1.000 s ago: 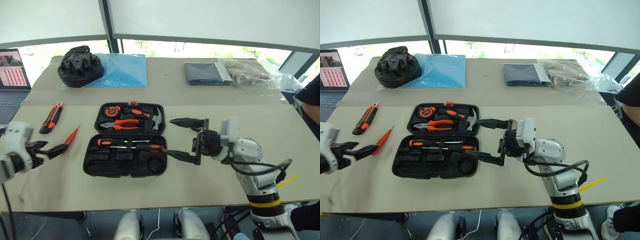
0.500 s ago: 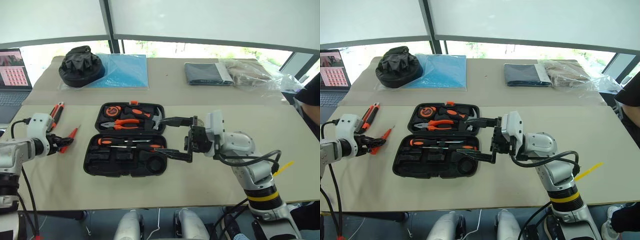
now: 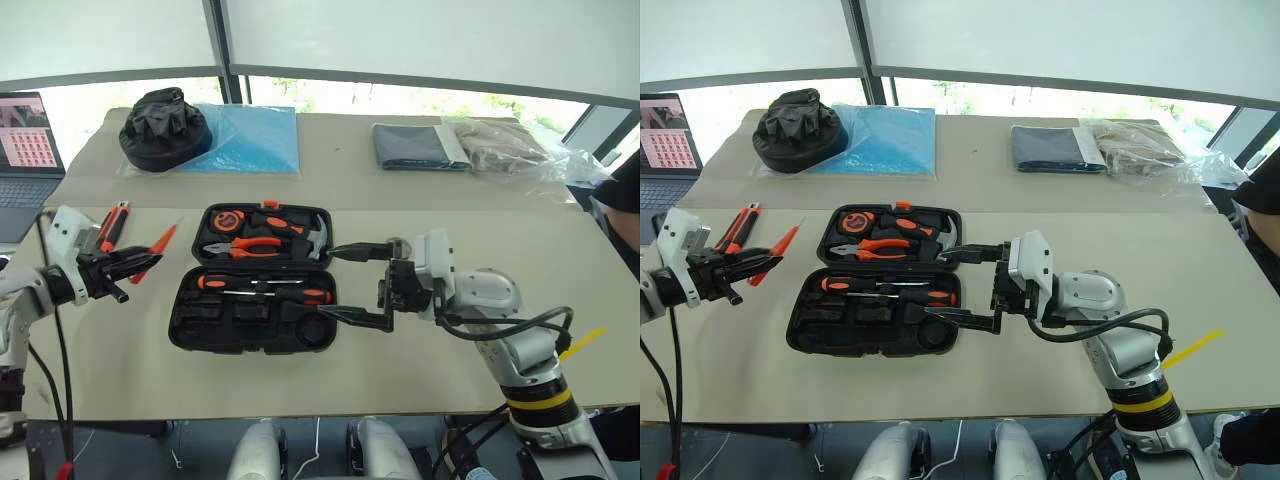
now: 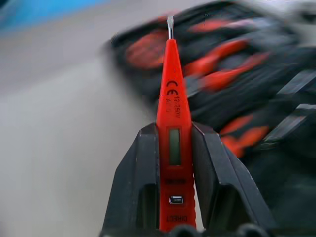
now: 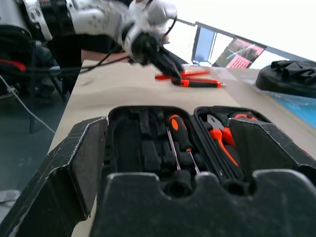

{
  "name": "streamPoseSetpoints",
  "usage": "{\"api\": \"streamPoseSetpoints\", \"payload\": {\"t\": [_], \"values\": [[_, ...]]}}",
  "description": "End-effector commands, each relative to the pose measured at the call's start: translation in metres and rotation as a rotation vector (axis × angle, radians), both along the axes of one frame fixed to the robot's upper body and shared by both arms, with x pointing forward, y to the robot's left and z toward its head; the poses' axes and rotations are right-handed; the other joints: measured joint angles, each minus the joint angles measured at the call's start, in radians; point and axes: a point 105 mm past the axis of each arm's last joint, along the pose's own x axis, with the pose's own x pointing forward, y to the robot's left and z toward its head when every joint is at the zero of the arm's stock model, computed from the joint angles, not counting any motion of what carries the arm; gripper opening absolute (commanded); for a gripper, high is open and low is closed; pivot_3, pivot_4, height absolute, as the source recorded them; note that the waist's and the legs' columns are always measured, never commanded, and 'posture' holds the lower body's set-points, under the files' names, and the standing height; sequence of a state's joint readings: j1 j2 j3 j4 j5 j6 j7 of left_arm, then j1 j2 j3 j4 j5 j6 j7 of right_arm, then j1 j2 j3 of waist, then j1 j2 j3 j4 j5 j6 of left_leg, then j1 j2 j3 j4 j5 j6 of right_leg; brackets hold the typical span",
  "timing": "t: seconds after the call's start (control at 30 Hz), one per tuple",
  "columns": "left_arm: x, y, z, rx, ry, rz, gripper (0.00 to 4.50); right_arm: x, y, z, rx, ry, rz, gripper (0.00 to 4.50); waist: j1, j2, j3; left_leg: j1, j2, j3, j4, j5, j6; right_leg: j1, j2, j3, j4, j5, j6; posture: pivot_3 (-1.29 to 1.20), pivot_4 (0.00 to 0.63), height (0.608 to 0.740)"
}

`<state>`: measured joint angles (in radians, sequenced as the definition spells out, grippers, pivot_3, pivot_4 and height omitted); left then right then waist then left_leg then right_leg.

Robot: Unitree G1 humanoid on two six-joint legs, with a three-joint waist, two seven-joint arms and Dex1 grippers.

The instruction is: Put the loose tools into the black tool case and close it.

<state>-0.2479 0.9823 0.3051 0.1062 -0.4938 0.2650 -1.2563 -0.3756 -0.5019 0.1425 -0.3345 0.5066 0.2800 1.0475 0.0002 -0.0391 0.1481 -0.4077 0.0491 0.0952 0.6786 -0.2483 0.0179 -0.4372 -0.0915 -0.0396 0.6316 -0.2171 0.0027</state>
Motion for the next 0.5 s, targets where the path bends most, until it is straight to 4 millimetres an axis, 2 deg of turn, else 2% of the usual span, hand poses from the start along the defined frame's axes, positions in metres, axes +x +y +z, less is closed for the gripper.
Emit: {"api": "streamPoseSetpoints", "payload": {"t": [0.03, 0.17, 0.3, 0.5], "values": [[-0.021, -0.029, -0.016, 0.302, -0.01, -0.294, 0.47, -0.006, -0.004, 0.015, 0.044, -0.048, 0.024, 4.5, 0.0, 0.0, 0.0, 0.0, 0.0, 0.0, 0.0, 0.0, 0.0, 0.0, 0.001, 0.0, 0.0, 0.0, 0.0, 0.0, 0.15, 0.74], [-0.019, -0.047, -0.037, 0.397, 0.024, -0.398, 0.47, -0.004, -0.004, 0.0, -0.029, -0.021, 0.019, 4.5, 0.003, 0.001, 0.001, 0.001, -0.001, 0.004, 0.0, 0.0, 0.0, 0.001, 0.003, 0.0, 0.0, 0.0, 0.0, 0.0, 0.15, 0.74], [-0.015, -0.049, -0.053, 0.486, 0.042, -0.42, 0.47, 0.007, -0.011, -0.014, -0.128, -0.028, -0.057, 4.5, 0.004, 0.001, 0.001, 0.0, 0.0, 0.007, 0.001, 0.0, 0.0, 0.0, 0.004, 0.0, 0.0, 0.0, 0.0, 0.0, 0.15, 0.74], [-0.001, -0.046, -0.06, 0.553, 0.031, -0.383, 0.47, 0.013, -0.023, -0.034, -0.233, 0.043, -0.158, 4.5, 0.007, 0.001, 0.001, 0.0, 0.0, 0.008, 0.001, 0.0, 0.0, 0.0, 0.004, 0.001, 0.0, 0.0, 0.0, 0.0, 0.15, 0.74]]}}
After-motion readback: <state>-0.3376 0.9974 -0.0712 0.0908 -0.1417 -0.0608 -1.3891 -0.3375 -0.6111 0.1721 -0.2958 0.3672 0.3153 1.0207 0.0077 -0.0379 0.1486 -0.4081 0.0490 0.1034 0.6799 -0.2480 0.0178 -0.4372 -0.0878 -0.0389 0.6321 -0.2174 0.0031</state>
